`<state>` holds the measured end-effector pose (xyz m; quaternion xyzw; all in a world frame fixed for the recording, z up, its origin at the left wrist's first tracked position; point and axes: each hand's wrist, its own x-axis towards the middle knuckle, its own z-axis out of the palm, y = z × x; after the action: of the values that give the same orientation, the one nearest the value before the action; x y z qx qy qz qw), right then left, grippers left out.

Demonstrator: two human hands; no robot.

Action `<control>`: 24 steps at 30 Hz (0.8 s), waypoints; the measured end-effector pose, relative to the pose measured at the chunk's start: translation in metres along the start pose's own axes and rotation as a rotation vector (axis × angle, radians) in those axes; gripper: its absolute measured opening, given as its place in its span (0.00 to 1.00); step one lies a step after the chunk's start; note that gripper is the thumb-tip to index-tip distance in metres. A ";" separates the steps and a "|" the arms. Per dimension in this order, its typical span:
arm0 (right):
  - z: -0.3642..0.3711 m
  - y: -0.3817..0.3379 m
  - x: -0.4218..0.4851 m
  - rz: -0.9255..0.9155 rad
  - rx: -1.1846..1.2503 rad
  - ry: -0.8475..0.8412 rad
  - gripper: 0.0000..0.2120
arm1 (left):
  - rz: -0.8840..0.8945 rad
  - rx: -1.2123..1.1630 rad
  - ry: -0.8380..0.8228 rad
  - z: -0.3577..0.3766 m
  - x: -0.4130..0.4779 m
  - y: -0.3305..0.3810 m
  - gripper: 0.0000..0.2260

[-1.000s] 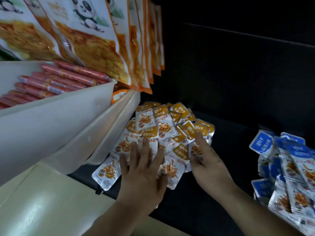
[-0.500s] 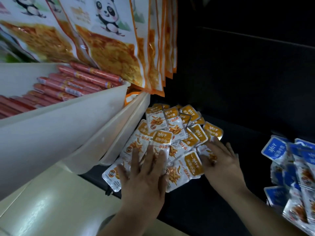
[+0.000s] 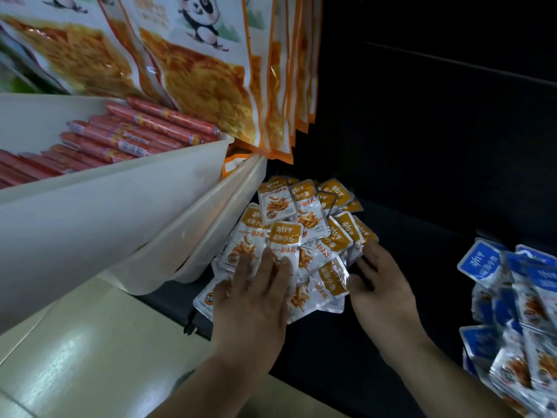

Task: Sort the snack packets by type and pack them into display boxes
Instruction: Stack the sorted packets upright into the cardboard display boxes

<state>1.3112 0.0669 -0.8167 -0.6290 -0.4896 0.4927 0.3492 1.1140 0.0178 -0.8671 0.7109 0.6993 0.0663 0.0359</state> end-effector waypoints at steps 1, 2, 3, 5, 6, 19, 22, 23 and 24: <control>-0.002 0.002 0.000 0.011 0.004 0.011 0.30 | -0.006 0.002 -0.008 -0.001 0.000 0.001 0.26; -0.006 0.002 0.003 0.019 0.002 0.040 0.30 | -0.018 0.001 -0.014 -0.002 -0.001 0.002 0.26; -0.009 0.002 0.008 0.030 0.005 0.067 0.29 | -0.032 -0.005 -0.011 -0.004 -0.002 0.005 0.26; -0.012 -0.001 0.017 0.052 0.060 0.077 0.25 | -0.042 -0.035 0.005 -0.004 -0.004 0.009 0.26; -0.011 -0.004 0.021 0.065 0.074 0.049 0.24 | -0.039 -0.047 0.007 -0.004 -0.003 0.011 0.27; 0.021 -0.017 0.051 0.014 -0.081 0.106 0.36 | 0.073 -0.094 0.068 -0.003 0.004 0.004 0.26; 0.021 -0.016 0.044 0.002 -0.121 0.178 0.21 | 0.040 -0.150 0.151 -0.005 -0.002 -0.004 0.24; 0.019 -0.018 0.037 0.001 -0.120 0.180 0.13 | 0.041 -0.147 0.146 -0.004 -0.006 -0.008 0.25; 0.016 -0.018 0.029 0.002 -0.117 0.169 0.10 | 0.054 -0.137 0.118 -0.002 -0.011 -0.011 0.27</control>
<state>1.2916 0.0989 -0.8128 -0.6881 -0.4857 0.4090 0.3512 1.1029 0.0073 -0.8674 0.7201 0.6747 0.1567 0.0417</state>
